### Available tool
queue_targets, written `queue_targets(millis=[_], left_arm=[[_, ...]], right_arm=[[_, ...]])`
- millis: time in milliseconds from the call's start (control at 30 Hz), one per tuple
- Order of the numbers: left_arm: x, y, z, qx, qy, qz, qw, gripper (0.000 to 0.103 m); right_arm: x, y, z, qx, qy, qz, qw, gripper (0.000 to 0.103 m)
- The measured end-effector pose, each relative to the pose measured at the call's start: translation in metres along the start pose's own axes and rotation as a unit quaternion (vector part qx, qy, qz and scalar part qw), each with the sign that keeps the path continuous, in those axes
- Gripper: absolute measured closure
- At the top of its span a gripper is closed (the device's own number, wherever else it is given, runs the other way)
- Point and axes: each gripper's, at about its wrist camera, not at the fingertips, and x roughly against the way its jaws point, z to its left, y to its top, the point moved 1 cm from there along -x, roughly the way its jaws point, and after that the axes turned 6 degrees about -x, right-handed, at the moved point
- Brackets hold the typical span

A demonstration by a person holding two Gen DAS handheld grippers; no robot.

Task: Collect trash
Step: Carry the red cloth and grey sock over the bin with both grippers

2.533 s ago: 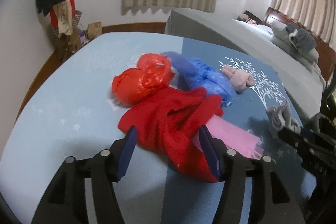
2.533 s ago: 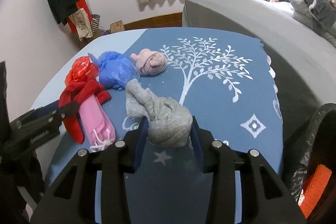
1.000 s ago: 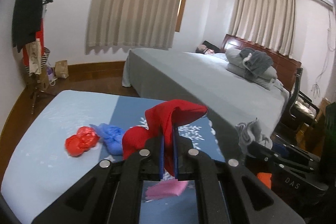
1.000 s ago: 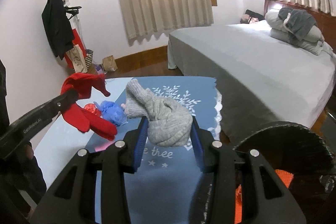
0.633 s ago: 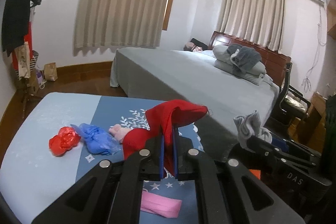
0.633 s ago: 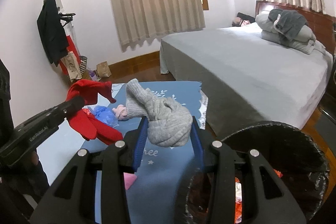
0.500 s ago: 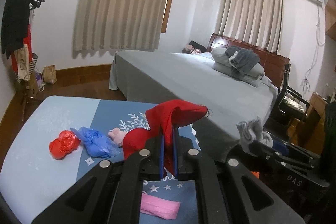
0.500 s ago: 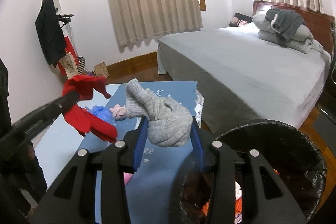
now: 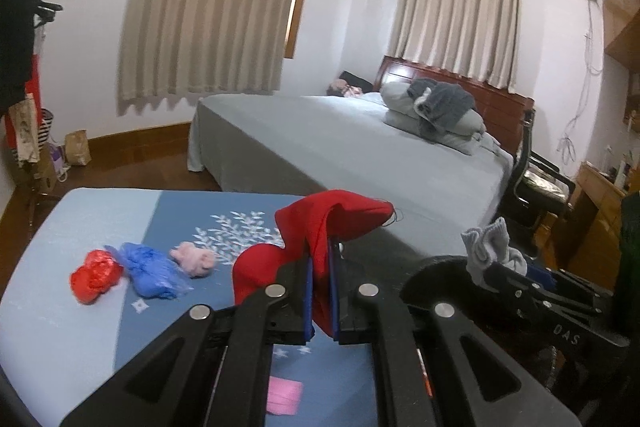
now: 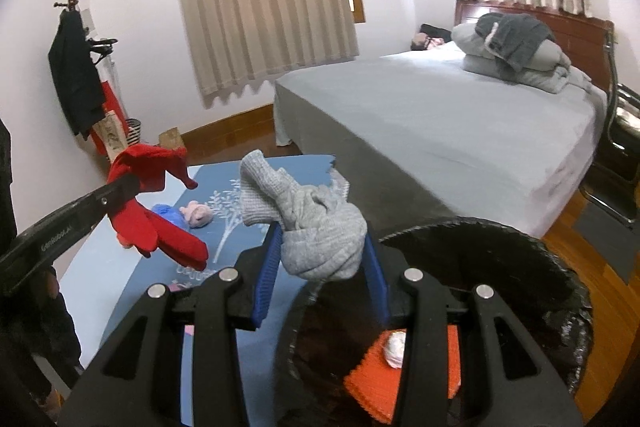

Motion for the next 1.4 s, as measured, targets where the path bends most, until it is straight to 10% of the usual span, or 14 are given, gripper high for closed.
queue_targets(millis=[1400], left_arm=[[-0.061, -0.032, -0.179, -0.078, -0.170, 0.052, 0.9810, 0.096]], right_arm=[[0.052, -0.029, -0.126, -0.067, -0.141, -0.009, 0.988, 0.064]])
